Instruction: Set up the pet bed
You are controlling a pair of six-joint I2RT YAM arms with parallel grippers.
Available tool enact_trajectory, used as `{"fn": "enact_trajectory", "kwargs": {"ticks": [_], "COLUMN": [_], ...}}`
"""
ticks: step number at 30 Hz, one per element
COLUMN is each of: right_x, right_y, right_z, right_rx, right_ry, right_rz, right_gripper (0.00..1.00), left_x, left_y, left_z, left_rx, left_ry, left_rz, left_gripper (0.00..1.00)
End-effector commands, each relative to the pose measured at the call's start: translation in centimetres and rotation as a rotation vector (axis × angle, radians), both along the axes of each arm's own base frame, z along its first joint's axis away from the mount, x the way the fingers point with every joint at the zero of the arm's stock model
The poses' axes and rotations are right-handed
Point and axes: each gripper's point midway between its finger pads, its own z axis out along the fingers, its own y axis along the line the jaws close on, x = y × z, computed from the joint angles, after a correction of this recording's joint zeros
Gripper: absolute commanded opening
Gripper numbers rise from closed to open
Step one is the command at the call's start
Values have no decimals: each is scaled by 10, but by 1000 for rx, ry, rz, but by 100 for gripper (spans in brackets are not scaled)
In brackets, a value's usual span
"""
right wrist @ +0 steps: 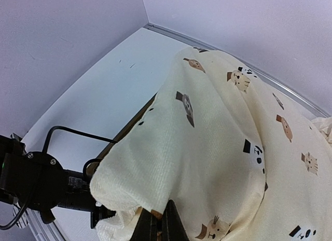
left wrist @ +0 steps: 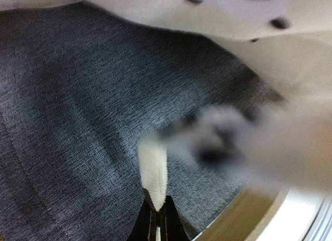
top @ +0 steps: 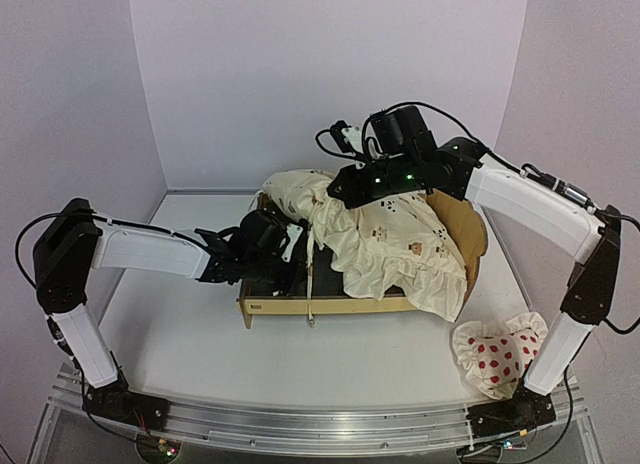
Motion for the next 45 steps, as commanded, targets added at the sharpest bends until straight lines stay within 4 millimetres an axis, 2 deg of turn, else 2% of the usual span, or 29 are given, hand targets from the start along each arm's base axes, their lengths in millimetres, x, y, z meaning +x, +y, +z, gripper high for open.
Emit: {"fn": "enact_trajectory", "kwargs": {"ticks": [1, 4, 7, 22, 24, 31, 45], "right_x": [-1, -1, -2, -5, -4, -7, -11], "right_y": [-8, -6, -5, -3, -3, -1, -5], "right_z": [40, 36, 33, 18, 16, 19, 7], "right_rx": [84, 86, 88, 94, 96, 113, 97], "right_ry": [-64, -52, -44, -15, -13, -5, 6], "right_rz": [-20, -18, -16, -11, -13, 3, 0], "right_gripper": [0, 0, 0, 0, 0, 0, 0], "left_x": [-4, -10, -15, -42, -42, -38, -39], "left_y": [-9, -6, -4, 18, 15, 2, -5], "left_z": [73, 85, 89, 77, 78, 103, 64], "left_rx": [-184, -225, -241, -407, -412, -435, -501], "left_ry": [-155, -203, -220, -422, -436, -503, -487], "left_rz": [-63, -90, -102, -174, -185, -231, -238], "left_gripper": [0, 0, 0, 0, 0, 0, 0]}}
